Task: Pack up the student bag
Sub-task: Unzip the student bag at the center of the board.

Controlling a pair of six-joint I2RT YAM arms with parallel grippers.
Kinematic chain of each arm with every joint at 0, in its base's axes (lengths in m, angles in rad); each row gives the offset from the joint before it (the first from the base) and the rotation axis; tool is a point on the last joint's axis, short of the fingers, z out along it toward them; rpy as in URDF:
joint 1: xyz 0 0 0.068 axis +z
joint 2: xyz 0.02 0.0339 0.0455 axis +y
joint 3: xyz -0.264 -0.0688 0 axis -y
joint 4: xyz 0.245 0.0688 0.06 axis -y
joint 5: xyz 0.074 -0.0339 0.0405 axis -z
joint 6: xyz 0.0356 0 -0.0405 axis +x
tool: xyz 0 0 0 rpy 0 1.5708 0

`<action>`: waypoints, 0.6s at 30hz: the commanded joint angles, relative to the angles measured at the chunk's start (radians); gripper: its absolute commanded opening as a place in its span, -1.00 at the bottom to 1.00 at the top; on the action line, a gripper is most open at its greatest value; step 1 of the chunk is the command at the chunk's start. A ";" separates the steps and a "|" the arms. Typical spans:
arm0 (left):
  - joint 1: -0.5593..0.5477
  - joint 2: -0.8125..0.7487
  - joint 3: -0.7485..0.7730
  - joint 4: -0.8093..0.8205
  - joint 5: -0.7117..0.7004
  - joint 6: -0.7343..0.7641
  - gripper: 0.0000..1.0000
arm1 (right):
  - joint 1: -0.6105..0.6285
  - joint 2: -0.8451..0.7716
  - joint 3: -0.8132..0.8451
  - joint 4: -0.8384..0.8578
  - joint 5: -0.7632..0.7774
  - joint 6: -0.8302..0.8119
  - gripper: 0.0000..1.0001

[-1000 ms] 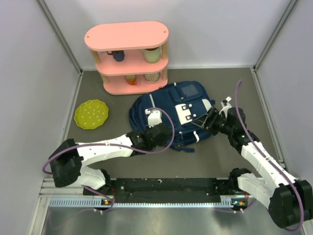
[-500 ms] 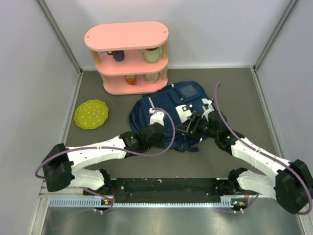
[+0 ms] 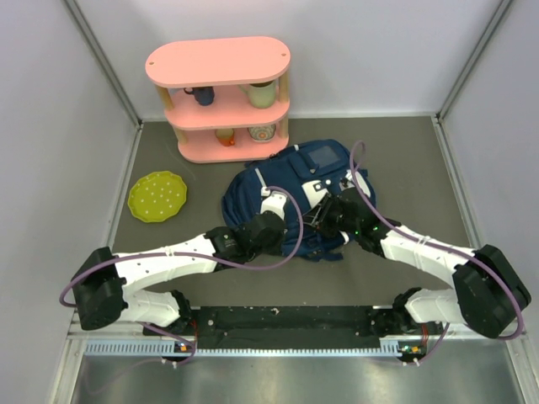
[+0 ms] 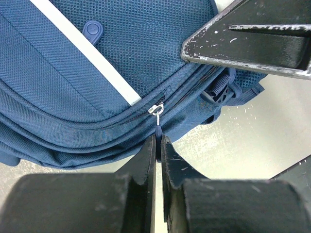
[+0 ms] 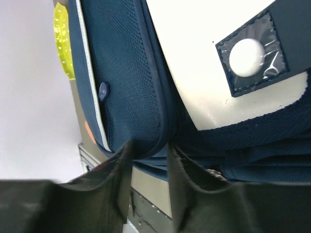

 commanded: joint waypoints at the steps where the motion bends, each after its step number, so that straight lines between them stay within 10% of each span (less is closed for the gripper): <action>1: -0.010 -0.046 -0.007 0.039 0.096 0.026 -1.00 | 0.005 0.020 0.062 0.063 0.119 -0.017 -0.57; 4: -0.010 -0.052 -0.015 0.037 0.099 0.032 -1.00 | 0.006 0.026 0.069 0.054 0.126 -0.037 -1.00; 18: 0.017 -0.051 -0.030 -0.151 -0.128 0.069 -1.00 | 0.005 -0.130 0.067 -0.093 0.255 -0.206 -1.00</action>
